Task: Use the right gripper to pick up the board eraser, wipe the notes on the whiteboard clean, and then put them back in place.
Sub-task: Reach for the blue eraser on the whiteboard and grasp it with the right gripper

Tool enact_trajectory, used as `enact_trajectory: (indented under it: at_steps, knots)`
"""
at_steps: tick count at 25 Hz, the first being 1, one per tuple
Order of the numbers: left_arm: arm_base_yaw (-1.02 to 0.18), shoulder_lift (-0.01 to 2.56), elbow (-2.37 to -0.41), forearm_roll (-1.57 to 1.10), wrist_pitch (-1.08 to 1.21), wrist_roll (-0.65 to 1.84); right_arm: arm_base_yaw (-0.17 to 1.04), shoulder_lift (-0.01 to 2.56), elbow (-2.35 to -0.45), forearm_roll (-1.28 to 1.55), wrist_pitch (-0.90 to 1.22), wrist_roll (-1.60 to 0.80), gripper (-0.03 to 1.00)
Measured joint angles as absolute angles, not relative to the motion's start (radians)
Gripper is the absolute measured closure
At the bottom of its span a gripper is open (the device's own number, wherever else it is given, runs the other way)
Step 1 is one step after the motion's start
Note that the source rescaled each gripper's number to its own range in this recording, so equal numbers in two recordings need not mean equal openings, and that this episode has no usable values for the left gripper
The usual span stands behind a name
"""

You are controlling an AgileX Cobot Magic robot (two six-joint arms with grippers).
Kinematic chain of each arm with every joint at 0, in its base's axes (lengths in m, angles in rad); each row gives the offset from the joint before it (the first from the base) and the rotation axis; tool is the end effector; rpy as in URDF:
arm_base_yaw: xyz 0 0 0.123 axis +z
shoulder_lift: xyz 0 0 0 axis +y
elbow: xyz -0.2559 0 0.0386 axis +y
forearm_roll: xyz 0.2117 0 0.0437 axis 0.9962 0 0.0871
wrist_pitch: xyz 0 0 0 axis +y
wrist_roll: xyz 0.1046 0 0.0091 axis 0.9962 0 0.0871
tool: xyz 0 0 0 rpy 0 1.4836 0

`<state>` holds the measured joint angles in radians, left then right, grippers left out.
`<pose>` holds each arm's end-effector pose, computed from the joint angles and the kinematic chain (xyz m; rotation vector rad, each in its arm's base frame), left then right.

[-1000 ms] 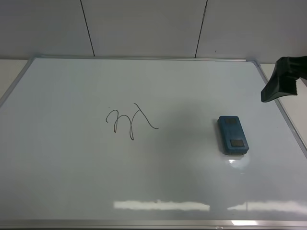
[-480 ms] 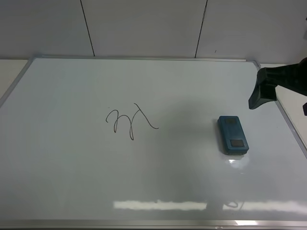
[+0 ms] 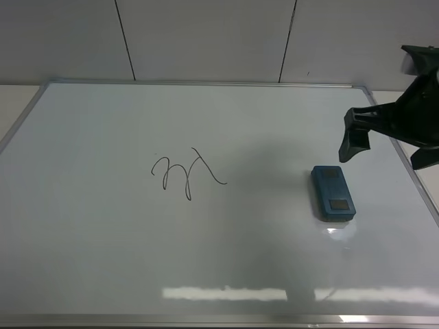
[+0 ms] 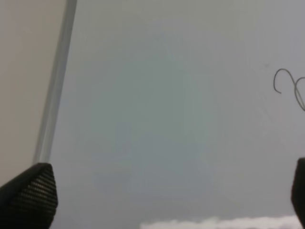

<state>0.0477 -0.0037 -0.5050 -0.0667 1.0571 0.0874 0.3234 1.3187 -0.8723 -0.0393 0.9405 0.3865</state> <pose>0.0017 -0.0060 0.2553 0.0436 2.0297 0.0055 0.2016 0.0640 0.2274 0.0636 2.8733 0.0892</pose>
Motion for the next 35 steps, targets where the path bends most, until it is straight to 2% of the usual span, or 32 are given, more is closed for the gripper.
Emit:
enact_trajectory:
  at_steps: [10,35]
  knots:
    - [0.048,-0.004,-0.505,-0.067,1.057,0.087,0.329,1.446,-0.873,-0.039,0.836,0.386,-0.03]
    - [0.048,-0.004,-0.505,-0.067,1.057,0.087,0.356,1.706,-0.873,-0.073,0.747,0.410,-0.03]
